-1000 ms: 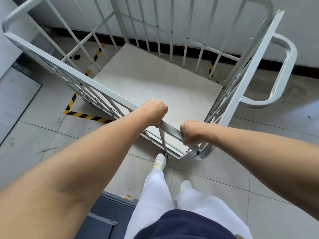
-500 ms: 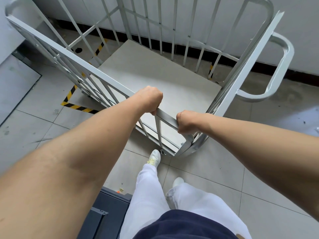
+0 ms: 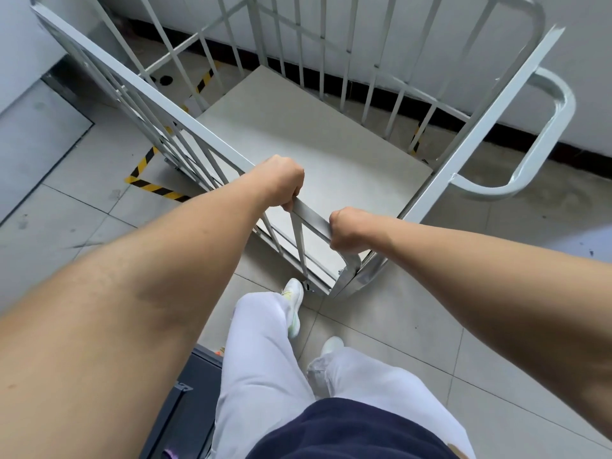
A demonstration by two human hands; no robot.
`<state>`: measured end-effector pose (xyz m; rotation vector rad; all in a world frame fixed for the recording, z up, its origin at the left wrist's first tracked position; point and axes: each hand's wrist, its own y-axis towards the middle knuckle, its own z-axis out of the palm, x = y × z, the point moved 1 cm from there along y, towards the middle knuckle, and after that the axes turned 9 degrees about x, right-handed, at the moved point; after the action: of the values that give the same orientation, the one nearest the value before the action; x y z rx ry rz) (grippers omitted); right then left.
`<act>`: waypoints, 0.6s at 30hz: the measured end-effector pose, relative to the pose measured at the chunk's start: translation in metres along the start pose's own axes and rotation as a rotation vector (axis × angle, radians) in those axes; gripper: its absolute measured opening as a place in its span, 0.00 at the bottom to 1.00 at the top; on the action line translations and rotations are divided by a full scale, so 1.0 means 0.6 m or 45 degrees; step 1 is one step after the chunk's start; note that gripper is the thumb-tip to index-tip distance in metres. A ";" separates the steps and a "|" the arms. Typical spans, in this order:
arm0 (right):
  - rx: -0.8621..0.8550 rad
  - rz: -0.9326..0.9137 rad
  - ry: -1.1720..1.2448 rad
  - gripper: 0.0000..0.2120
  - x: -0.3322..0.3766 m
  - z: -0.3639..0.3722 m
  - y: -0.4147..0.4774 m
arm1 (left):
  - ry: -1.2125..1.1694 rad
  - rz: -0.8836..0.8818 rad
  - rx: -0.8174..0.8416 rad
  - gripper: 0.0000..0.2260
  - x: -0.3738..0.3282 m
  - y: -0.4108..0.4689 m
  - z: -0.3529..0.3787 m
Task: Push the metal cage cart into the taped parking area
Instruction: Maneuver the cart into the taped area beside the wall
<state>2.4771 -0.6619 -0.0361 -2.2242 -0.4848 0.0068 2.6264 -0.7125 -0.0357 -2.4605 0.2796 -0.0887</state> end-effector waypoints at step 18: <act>0.016 -0.036 -0.026 0.11 -0.008 0.000 0.006 | 0.111 0.000 0.166 0.12 -0.010 0.010 -0.030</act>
<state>2.4737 -0.6656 -0.0395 -2.2066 -0.5264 0.0178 2.6171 -0.7267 -0.0252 -2.3302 0.3021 -0.2086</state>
